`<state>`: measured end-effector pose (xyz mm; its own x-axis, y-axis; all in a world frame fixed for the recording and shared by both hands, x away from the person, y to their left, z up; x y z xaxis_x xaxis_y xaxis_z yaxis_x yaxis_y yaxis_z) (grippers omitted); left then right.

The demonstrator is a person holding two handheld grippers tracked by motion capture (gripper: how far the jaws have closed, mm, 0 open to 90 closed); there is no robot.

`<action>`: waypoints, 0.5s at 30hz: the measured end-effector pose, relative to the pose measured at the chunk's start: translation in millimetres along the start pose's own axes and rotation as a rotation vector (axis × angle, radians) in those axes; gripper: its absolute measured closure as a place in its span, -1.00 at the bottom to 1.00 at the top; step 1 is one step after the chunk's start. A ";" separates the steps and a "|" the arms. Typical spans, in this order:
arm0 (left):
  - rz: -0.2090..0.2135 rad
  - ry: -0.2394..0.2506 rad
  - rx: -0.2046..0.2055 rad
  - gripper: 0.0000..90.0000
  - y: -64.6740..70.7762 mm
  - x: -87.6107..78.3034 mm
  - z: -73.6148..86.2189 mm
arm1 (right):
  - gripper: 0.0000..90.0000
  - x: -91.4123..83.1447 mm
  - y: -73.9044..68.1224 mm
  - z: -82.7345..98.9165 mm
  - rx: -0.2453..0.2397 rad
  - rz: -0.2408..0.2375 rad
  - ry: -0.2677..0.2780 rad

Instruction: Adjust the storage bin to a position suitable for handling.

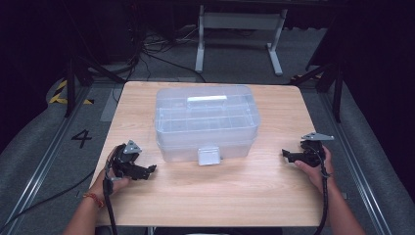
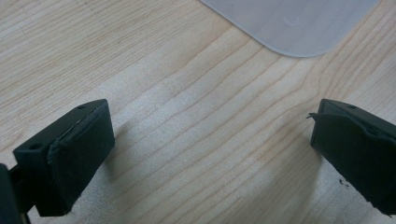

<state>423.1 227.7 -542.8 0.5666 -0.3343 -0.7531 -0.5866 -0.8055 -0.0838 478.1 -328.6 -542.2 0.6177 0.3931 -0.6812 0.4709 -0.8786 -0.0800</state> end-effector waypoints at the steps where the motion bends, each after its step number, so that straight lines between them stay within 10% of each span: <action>1: 0.000 0.000 -0.001 -1.00 0.1 0.0 0.0 | -0.79 0.0 0.0 0.0 0.001 0.000 0.000; 15: 0.004 0.000 0.001 -0.99 1.1 -2.0 2.1 | -0.71 -2.9 0.8 1.7 0.009 0.003 0.002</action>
<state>420.1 228.5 -542.8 0.5642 -0.3378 -0.7534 -0.5895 -0.8037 -0.0812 475.6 -330.8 -541.6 0.6203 0.3914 -0.6797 0.4637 -0.8819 -0.0847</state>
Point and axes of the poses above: each handheld gripper's, and its own axes: x roughly forward along the jaws, z roughly out of its underside, y roughly to its right, the point moved 8 cm from there along x, roughly forward along the jaws, and after that the axes turned 6 degrees about -z, right-handed, at the moved point
